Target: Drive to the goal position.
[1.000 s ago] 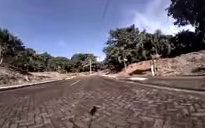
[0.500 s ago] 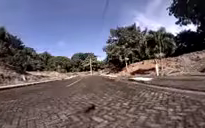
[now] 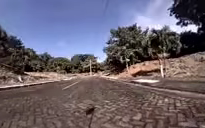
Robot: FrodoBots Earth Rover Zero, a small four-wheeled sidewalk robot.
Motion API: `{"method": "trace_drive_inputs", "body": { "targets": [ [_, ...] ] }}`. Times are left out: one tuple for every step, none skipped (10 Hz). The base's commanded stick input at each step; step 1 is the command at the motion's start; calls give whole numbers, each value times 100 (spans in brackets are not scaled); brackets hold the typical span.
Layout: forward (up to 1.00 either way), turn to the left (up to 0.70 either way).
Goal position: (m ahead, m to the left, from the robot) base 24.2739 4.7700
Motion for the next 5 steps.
{"method": "trace_drive_inputs", "body": {
  "targets": [
    [100,0],
    [100,0],
    [100,0],
    [100,0],
    [100,0]
  ]
}}
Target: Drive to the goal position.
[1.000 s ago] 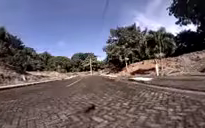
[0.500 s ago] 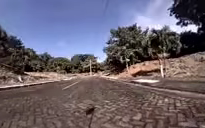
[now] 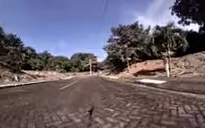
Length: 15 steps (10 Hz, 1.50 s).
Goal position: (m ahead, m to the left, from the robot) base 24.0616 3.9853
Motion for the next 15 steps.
{"method": "trace_drive_inputs", "body": {
  "targets": [
    [100,0],
    [100,0],
    [100,0],
    [100,0],
    [100,0],
    [100,0],
    [100,0],
    [100,0],
    [100,0],
    [100,0],
    [100,0],
    [100,0],
    [100,0],
    [100,0],
    [100,0]
  ]
}}
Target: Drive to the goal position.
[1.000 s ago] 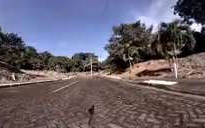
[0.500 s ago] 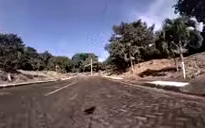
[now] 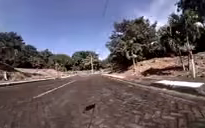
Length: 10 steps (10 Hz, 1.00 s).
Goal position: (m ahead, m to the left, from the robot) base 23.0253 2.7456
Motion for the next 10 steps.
{"method": "trace_drive_inputs", "body": {
  "targets": [
    [100,0],
    [100,0],
    [100,0],
    [100,0],
    [100,0],
    [100,0],
    [100,0],
    [100,0],
    [100,0],
    [100,0]
  ]
}}
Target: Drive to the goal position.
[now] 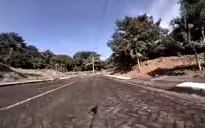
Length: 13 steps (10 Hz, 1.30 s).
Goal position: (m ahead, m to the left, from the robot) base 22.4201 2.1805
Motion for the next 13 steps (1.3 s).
{"method": "trace_drive_inputs", "body": {
  "targets": [
    [100,0],
    [100,0],
    [100,0],
    [100,0],
    [100,0],
    [100,0],
    [100,0],
    [100,0],
    [100,0],
    [100,0],
    [100,0],
    [100,0],
    [100,0]
  ]
}}
